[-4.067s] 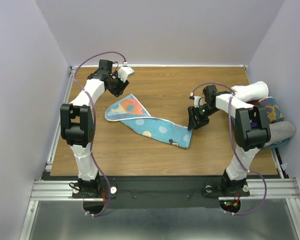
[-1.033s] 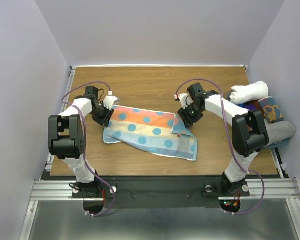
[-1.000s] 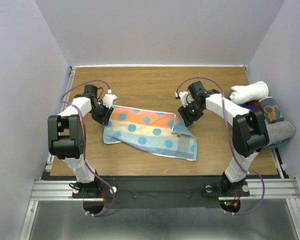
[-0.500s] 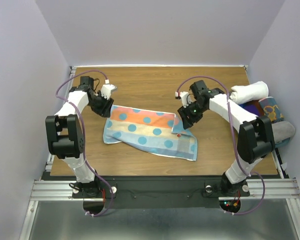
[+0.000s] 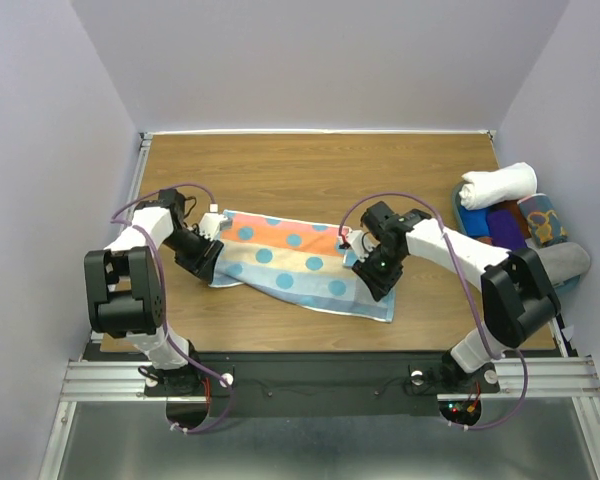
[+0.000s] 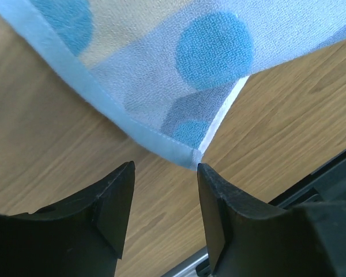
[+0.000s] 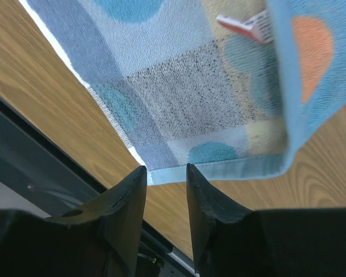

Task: Roll the towels
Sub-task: Flatten the towel

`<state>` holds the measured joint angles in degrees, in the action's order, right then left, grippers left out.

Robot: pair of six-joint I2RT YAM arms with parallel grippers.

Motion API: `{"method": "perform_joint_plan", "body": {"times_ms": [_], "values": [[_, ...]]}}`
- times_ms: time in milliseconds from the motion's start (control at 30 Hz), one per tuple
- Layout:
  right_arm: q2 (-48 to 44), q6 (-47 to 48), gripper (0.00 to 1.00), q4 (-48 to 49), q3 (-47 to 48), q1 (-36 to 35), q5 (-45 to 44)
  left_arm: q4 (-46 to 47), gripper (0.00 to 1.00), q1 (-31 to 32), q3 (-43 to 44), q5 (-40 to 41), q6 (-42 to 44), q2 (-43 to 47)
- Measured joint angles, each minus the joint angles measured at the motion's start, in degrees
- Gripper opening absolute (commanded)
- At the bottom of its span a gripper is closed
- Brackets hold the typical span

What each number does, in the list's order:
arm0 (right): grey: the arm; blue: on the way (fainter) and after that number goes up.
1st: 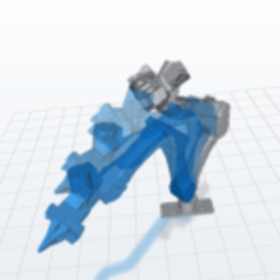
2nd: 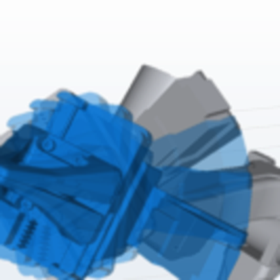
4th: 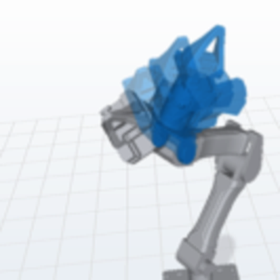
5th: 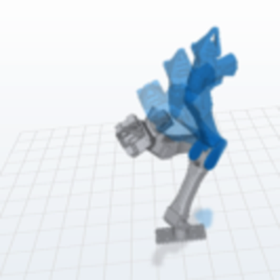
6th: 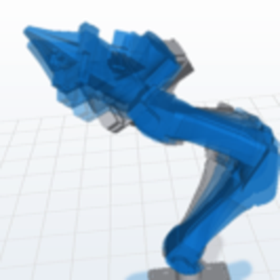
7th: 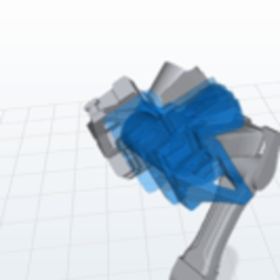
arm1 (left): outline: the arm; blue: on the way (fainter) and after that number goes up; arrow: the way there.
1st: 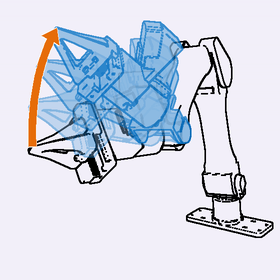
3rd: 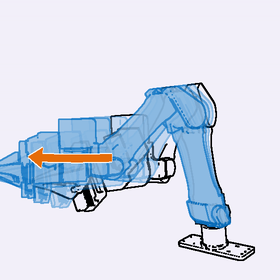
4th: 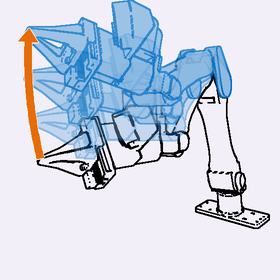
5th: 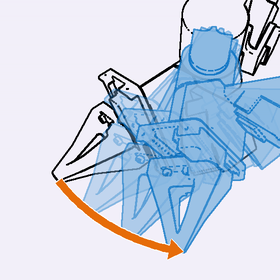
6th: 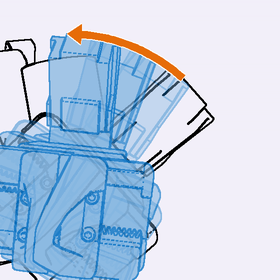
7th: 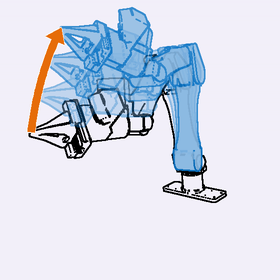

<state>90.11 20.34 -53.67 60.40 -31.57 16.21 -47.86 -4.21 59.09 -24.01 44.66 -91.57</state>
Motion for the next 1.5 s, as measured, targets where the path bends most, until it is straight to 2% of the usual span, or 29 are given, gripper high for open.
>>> {"method": "perform_joint_plan", "body": {"times_ms": [100, 167, 233, 267, 367, 467, 533, 767, 833, 867, 900, 933, 1100, 1300, 1500], "values": [[1.4, 0.0, 0.36, 0.5, -0.7, -0.4, -1.3, 0.1, 0.59, 0.0, -0.4, -0.7, -0.5, -1.9], [2.8, 0.0, 0.36, 1.3, -1.2, -0.4, -2.7, 0.3, 0.52, 0.0, -0.5, -1.5, -0.9, -3.4], [3.9, 0.0, 0.35, 1.9, -1.5, -0.4, -3.9, 0.4, 0.44, 0.0, -0.5, -2.8, -1.3, -4.4], [4.5, 0.0, 0.34, 2.8, -2.1, -0.4, -4.9, 0.4, 0.32, 0.0, -0.5, -3.3, -1.3, -4.5], [5.7, 0.3, 0.32, 4.0, -3.1, -0.4, -7.7, 0.2, 0.13, 0.0, -0.5, -5.0, -1.5, -5.4], [5.9, 0.5, 0.32, 4.7, -3.4, -0.4, -10.5, -0.4, 0.03, 0.0, -0.4, -5.2, -1.0, -5.7], [5.9, 0.5, 0.31, 5.1, -3.6, -0.4, -11.7, -1.4, 0.00, -0.1, 0.0, -4.3, -0.5, -5.7], [5.9, 0.5, 0.31, 5.3, -3.9, -1.1, -14.8, -2.8, 0.00, -0.9, 0.6, 2.6, 1.1, -4.0], [5.9, 0.5, 0.36, 5.3, -3.9, -1.1, -15.1, -2.8, 0.28, -1.0, 0.6, 4.5, 1.6, -3.3], [5.9, 0.5, 0.39, 5.3, -3.9, -1.1, -15.1, -2.8, 0.37, -1.0, 0.6, 5.1, 1.7, -3.1], [5.7, 0.6, 0.45, 5.2, -3.8, -1.1, -14.7, -3.0, 0.48, -1.0, 0.6, 5.6, 2.4, -3.0], [5.4, 0.9, 0.48, 5.2, -3.9, -1.1, -14.8, -3.1, 0.50, -1.0, 0.6, 6.3, 3.0, -2.9], [3.1, 1.8, 0.50, 3.5, -2.0, -0.6, -10.7, -6.3, 0.52, -1.2, 3.1, 5.1, 6.0, -2.7], [-1.7, 1.1, 0.41, 2.7, 8.7, -0.4, -5.5, -7.2, 0.52, -1.2, 15.7, -1.0, 6.2, -3.3], [4.5, 0.2, 0.43, 3.7, 15.8, -0.8, -5.0, -0.3, 0.55, -1.2, 23.8, -6.4, 0.5, -7.1]]}}
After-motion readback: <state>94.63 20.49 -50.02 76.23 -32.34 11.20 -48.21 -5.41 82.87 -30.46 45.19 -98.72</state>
